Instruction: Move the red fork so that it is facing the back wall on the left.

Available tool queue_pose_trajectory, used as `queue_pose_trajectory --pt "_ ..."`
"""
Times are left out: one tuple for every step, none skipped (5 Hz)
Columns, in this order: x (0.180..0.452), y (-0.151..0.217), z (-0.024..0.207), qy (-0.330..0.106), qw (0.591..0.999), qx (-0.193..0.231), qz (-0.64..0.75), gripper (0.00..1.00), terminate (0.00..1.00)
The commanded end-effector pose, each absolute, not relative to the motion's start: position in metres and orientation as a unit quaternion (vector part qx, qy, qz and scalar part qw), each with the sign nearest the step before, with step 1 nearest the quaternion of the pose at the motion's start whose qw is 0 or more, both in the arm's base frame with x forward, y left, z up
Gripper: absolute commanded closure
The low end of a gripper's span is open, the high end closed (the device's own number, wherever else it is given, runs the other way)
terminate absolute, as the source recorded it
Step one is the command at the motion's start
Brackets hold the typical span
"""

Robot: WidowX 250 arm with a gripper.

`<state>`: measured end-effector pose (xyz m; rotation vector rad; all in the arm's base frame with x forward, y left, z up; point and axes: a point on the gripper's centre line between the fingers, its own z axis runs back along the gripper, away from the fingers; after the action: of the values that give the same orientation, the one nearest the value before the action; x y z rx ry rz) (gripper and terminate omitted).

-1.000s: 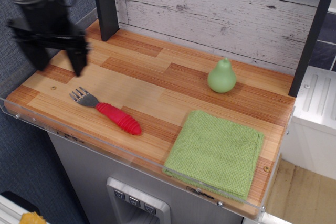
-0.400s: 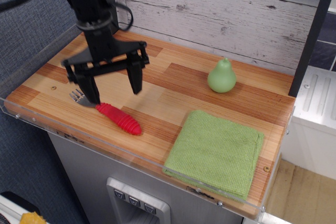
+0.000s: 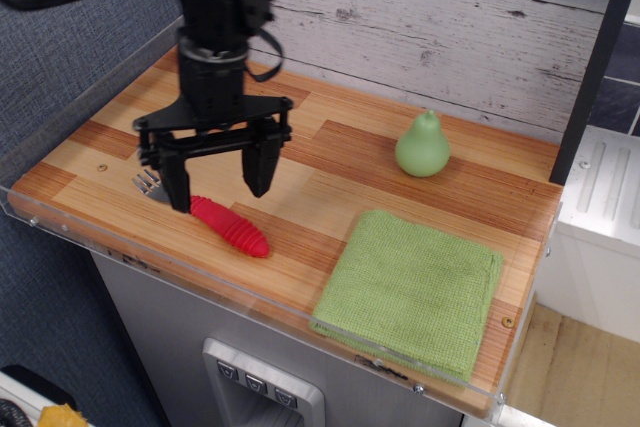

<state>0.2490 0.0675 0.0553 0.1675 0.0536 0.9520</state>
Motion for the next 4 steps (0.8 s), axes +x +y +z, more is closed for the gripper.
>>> queue_pose_trajectory --pt "0.260 0.084 0.054 -0.002 0.874 0.050 0.483 0.00 0.00" --pt "0.259 0.088 0.050 -0.024 0.866 0.031 0.499 0.00 0.00" --pt "0.264 0.091 0.037 -0.023 0.854 0.015 0.520 0.00 0.00" --pt "0.269 0.088 0.030 0.000 0.858 0.029 0.513 0.00 0.00"
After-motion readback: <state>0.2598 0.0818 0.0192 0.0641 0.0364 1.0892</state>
